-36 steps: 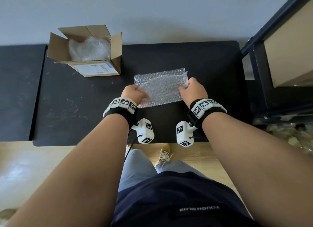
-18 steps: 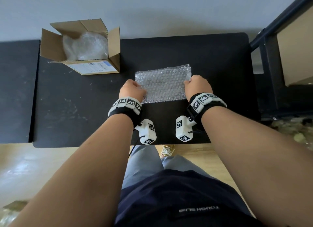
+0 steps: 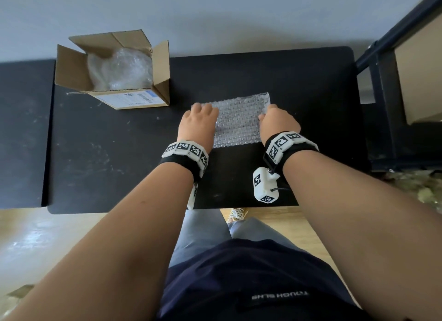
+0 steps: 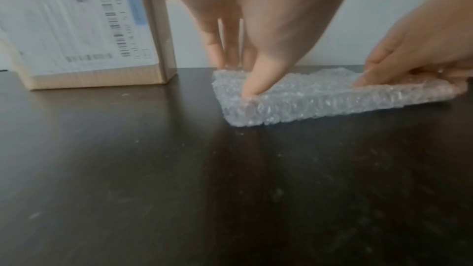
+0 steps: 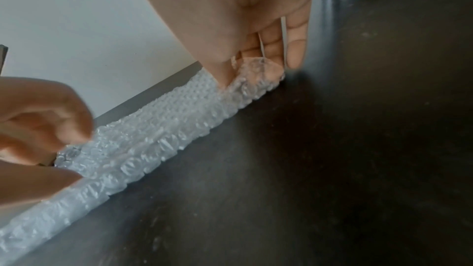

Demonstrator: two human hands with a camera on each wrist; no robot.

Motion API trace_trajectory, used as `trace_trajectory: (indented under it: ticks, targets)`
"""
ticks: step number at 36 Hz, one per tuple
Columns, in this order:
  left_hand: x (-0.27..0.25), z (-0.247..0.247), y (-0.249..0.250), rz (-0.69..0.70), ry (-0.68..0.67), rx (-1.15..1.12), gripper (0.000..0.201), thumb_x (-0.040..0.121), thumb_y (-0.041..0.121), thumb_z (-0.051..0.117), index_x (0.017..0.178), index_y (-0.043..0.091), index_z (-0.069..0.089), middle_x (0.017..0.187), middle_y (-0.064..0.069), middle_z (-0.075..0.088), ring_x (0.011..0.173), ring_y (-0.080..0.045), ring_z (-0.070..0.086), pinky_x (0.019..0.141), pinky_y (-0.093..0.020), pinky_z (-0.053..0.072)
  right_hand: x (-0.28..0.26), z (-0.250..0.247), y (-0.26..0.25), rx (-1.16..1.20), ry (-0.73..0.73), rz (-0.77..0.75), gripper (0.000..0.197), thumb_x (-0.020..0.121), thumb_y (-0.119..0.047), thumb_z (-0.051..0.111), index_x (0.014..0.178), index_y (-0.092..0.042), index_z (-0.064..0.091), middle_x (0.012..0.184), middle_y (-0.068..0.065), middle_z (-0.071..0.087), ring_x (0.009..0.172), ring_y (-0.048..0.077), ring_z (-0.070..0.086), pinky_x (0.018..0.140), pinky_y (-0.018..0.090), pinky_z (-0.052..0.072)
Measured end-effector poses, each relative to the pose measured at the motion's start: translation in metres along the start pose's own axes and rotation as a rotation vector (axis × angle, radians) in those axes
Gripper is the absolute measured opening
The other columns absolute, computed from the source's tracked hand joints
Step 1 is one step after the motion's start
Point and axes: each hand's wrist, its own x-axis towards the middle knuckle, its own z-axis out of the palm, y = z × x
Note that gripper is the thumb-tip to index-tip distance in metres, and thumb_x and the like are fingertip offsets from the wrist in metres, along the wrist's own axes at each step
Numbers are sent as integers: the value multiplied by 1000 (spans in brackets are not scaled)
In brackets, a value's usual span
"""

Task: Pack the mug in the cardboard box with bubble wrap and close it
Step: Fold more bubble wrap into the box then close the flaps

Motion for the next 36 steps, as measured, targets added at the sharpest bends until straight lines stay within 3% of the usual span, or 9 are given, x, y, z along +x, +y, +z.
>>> trace_trajectory:
  ticks: [4,7,12,18,23,28,30,33,36]
  targets:
    - [3,9,2,99,-39,-44,58,82,0,57,135,20,47,149,0,37,140,-22,28,117,-36,21,-4,1,-2,-43,189,-37,35,94,-28,60,118,-6,50,117,12,57,109,29,55,78,38,46]
    - [2,12,2,63,-65,-98,59,84,2,55,138,22,44,154,0,31,145,-22,22,119,-40,18,-6,-1,-4,-53,291,-183,19,91,-13,59,109,-8,54,108,10,58,99,27,56,75,36,44]
    - [-2,13,1,-24,-76,-163,51,91,29,57,140,29,43,154,5,32,144,-21,25,117,-40,22,-19,1,-7,73,83,-436,10,92,-13,54,88,-14,63,93,2,60,87,21,58,70,34,51]
    - [-9,11,2,-69,-84,-163,55,83,47,58,135,36,47,144,8,40,131,-22,36,108,-39,31,-25,10,-1,68,58,-468,18,90,-8,57,99,-20,67,103,1,59,102,21,52,79,31,45]
    - [-13,9,5,-91,-111,-197,45,89,44,49,134,38,50,135,5,46,124,-22,43,105,-38,34,-20,5,-3,15,129,-352,19,90,-9,55,103,-19,63,112,6,55,109,26,48,84,35,40]
    - [-14,6,11,-186,-172,-415,33,98,30,41,119,31,66,117,-1,51,104,-24,57,90,-37,50,-17,-1,-9,215,104,-84,26,92,-17,55,117,-10,53,114,11,59,108,29,54,83,39,48]
    - [-14,8,12,-211,-162,-466,31,97,27,44,116,31,69,114,0,52,100,-23,59,85,-29,49,-15,-4,-9,301,23,18,34,92,-21,58,122,-9,48,109,10,61,96,26,59,73,35,49]
    - [-14,11,13,-258,-172,-550,30,95,22,48,112,30,73,116,1,57,104,-21,59,79,-23,43,-8,-5,-10,452,-126,132,35,90,-21,62,119,-11,45,91,1,55,73,18,53,50,26,36]
    - [-15,11,13,-312,-192,-647,34,92,15,49,104,31,76,116,2,66,83,-16,63,66,-19,44,-3,-5,-14,513,-194,180,21,85,-26,69,92,-16,51,76,-2,53,60,15,52,47,26,34]
